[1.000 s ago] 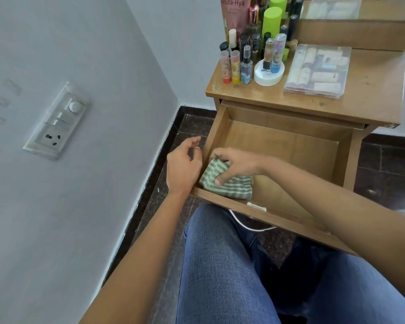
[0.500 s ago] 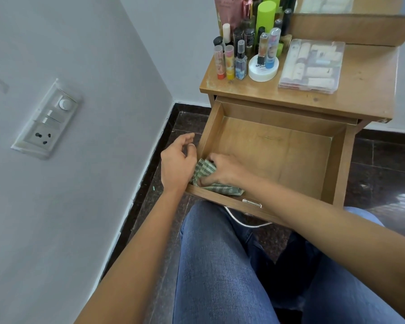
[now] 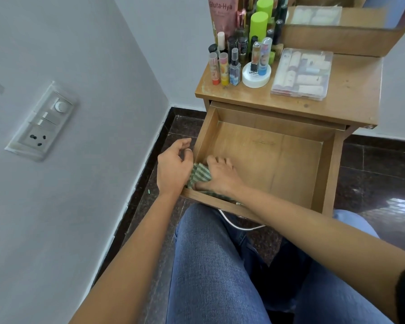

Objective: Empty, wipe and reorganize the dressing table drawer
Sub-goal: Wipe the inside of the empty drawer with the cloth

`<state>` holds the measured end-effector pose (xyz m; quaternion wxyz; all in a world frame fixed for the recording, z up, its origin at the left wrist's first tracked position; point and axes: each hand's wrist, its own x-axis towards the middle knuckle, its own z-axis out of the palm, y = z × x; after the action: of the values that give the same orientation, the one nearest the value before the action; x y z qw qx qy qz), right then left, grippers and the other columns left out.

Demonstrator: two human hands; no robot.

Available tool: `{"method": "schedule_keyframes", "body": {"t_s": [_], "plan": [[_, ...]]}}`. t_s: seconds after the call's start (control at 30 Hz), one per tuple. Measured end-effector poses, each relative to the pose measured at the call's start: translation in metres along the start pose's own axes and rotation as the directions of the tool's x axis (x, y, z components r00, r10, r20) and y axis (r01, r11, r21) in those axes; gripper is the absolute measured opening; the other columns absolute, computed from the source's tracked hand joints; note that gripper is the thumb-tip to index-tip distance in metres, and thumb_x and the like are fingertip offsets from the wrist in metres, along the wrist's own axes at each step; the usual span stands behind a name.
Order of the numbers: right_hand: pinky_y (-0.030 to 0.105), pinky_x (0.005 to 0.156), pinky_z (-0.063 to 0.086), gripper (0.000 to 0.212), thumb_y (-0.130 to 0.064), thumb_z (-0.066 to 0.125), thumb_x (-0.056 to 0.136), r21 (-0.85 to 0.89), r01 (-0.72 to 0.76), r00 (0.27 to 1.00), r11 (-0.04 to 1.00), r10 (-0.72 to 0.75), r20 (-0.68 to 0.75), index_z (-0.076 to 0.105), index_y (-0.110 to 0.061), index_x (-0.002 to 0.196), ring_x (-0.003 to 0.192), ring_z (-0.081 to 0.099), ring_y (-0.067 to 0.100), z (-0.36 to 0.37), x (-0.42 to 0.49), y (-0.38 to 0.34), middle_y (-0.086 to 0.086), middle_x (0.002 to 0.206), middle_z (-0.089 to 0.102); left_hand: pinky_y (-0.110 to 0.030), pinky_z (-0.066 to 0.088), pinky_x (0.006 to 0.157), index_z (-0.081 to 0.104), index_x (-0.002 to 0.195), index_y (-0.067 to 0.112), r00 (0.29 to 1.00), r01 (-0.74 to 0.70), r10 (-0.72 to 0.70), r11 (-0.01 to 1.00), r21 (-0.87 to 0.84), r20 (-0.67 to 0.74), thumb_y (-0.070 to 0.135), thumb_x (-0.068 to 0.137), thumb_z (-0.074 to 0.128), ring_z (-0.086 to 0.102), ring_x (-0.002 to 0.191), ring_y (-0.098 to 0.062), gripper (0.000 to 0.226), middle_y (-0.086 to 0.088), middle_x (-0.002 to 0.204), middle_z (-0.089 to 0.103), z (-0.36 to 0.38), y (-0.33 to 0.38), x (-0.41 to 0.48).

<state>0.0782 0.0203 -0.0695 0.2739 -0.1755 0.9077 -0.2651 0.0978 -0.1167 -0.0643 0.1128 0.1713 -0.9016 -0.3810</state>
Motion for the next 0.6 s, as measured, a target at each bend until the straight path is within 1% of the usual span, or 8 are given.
{"method": "schedule_keyframes", "body": {"t_s": [0.1, 0.23, 0.4, 0.47, 0.6], "plan": [[0.043, 0.103, 0.033, 0.075, -0.056, 0.068, 0.077, -0.012, -0.006, 0.999, 1.0, 0.006, 0.048, 0.037, -0.015, 0.132, 0.127, 0.033, 0.029, -0.003, 0.002, 0.0, 0.011, 0.136, 0.042, -0.007, 0.046, 0.079, 0.068, 0.122, 0.018, 1.0, -0.003, 0.003, 1.0, 0.007, 0.009, 0.014, 0.093, 0.054, 0.062, 0.086, 0.004, 0.032, 0.01, 0.113, 0.07, 0.0, 0.001, 0.0], [0.041, 0.106, 0.03, 0.079, -0.058, 0.065, 0.08, -0.07, 0.039, 0.996, 0.997, -0.032, 0.088, 0.034, -0.017, 0.139, 0.13, 0.031, 0.027, -0.01, -0.005, 0.013, 0.01, 0.14, 0.04, -0.011, 0.046, 0.081, 0.068, 0.121, 0.02, 1.0, -0.012, 0.011, 1.0, 0.009, 0.029, 0.015, 0.093, 0.053, 0.064, 0.094, 0.001, 0.032, 0.01, 0.115, 0.07, 0.0, 0.0, 0.0], [0.045, 0.114, 0.021, 0.085, -0.06, 0.065, 0.078, -0.074, -0.018, 0.982, 0.997, 0.031, 0.185, 0.03, -0.02, 0.144, 0.139, 0.022, 0.029, -0.023, -0.021, 0.036, 0.011, 0.148, 0.031, -0.004, 0.042, 0.08, 0.068, 0.122, 0.02, 1.0, -0.011, 0.011, 1.0, 0.0, 0.022, 0.014, 0.093, 0.054, 0.061, 0.09, 0.007, 0.032, 0.01, 0.115, 0.07, 0.0, -0.003, 0.001], [0.046, 0.115, 0.022, 0.084, -0.06, 0.064, 0.078, -0.07, -0.039, 0.98, 0.997, 0.052, 0.193, 0.03, -0.02, 0.144, 0.139, 0.022, 0.029, -0.026, -0.028, 0.046, 0.01, 0.149, 0.031, -0.006, 0.043, 0.083, 0.067, 0.122, 0.02, 1.0, -0.003, 0.004, 1.0, -0.014, 0.023, 0.014, 0.093, 0.054, 0.063, 0.095, 0.004, 0.032, 0.009, 0.116, 0.07, 0.001, -0.005, 0.001], [0.043, 0.109, 0.026, 0.078, -0.06, 0.061, 0.081, -0.063, -0.043, 0.982, 0.997, 0.054, 0.183, 0.033, -0.02, 0.142, 0.132, 0.03, 0.024, -0.026, -0.036, 0.055, 0.007, 0.142, 0.038, -0.008, 0.042, 0.086, 0.067, 0.122, 0.018, 1.0, -0.01, 0.011, 1.0, -0.02, 0.017, 0.014, 0.094, 0.054, 0.064, 0.1, -0.002, 0.032, 0.006, 0.117, 0.07, 0.001, -0.006, 0.001]]}}
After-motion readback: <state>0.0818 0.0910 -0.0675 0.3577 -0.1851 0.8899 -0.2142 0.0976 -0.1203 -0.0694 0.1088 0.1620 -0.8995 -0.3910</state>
